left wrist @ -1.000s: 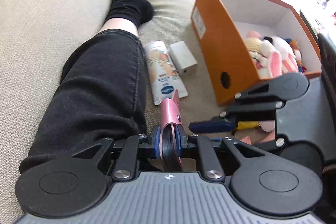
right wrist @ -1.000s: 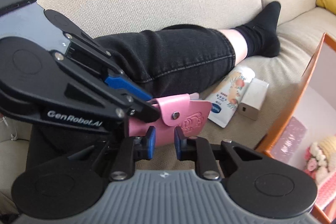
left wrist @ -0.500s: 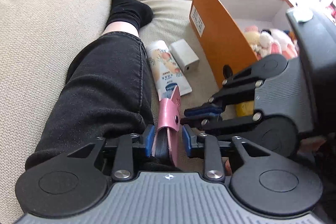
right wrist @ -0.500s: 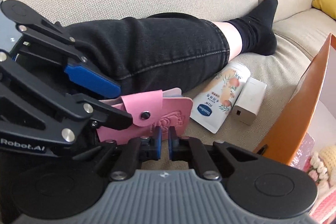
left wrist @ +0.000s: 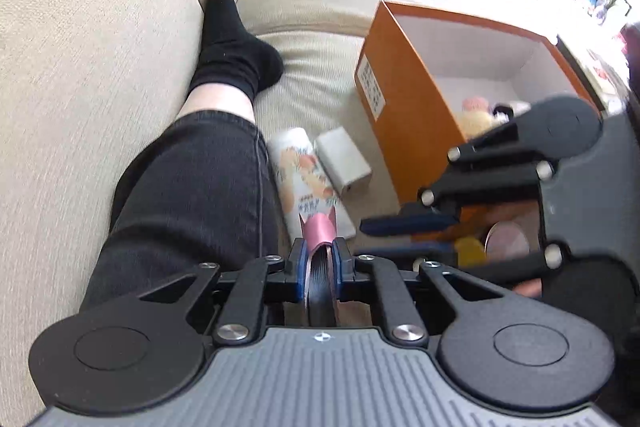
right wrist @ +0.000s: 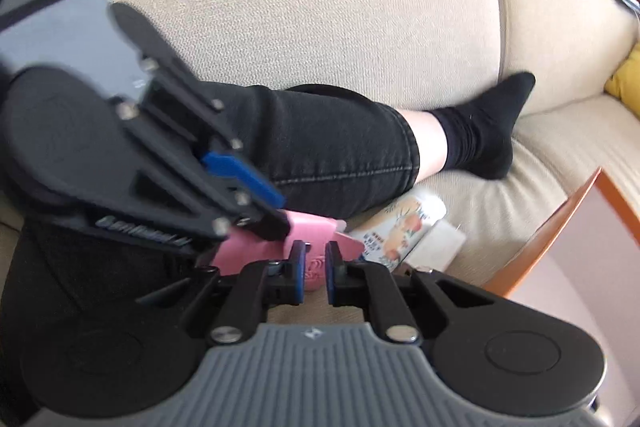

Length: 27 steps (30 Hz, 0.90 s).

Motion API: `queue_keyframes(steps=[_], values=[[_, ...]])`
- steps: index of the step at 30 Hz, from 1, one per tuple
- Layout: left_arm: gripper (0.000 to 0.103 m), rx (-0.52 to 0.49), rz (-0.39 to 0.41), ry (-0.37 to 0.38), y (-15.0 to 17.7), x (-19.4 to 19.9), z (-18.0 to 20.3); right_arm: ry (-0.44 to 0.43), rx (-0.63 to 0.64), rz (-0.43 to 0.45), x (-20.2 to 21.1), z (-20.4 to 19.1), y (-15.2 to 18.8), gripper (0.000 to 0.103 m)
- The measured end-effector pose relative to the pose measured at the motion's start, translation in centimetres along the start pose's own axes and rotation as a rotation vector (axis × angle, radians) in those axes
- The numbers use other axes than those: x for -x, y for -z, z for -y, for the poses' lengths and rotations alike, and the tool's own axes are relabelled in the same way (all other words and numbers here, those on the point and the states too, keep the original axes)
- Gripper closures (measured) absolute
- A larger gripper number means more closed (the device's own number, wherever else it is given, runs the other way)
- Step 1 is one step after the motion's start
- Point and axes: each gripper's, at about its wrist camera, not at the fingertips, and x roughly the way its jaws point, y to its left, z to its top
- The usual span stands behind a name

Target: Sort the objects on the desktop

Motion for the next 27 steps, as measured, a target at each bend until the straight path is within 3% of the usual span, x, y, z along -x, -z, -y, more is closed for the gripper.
queue_keyframes(steps=[3,7,14,15,16,17,18,19,22,23,27], values=[[0.089,0.020,-0.001,0.027,-1.4,-0.8,-0.4,0.007,0.055,0.013,0.0,0.2,-0.1,0.074],[0.089,-0.025,-0.020,0.057,-2.3,-1.5,-0.3,0.015,0.155,0.000,-0.8,1.1,-0.6,0.072],[0.090,-0.102,-0.030,0.128,-3.0,-2.2,-0.5,-0.092,0.264,-0.088,-2.8,2.4,-1.4,0.068],[0.088,-0.100,-0.029,0.135,-3.0,-2.3,-0.6,-0.103,0.253,-0.106,-3.3,2.6,-1.4,0.072],[0.088,-0.104,-0.028,0.118,-3.0,-2.5,-0.5,-0.122,0.242,-0.116,-3.4,2.7,-1.4,0.086],[0.087,-0.111,-0.034,0.107,-2.9,-2.7,-0.6,-0.131,0.239,-0.119,-3.6,2.7,-1.3,0.086],[0.085,-0.113,-0.024,0.093,-2.8,-2.7,-0.7,-0.131,0.246,-0.123,-3.7,2.6,-1.2,0.093],[0.083,-0.102,-0.018,0.085,-2.7,-2.5,-1.0,-0.140,0.244,-0.144,-4.0,2.5,-1.1,0.103],[0.052,-0.074,-0.010,0.060,-2.2,-1.1,-1.8,-0.095,0.258,-0.179,-4.9,2.0,-0.6,0.103],[0.037,-0.065,-0.010,0.043,-1.9,-0.5,-2.0,-0.102,0.252,-0.182,-4.9,2.0,-0.5,0.103],[0.036,-0.006,-0.029,0.000,-0.6,1.0,-2.4,-0.093,0.242,-0.177,-4.6,2.1,-0.7,0.103]])
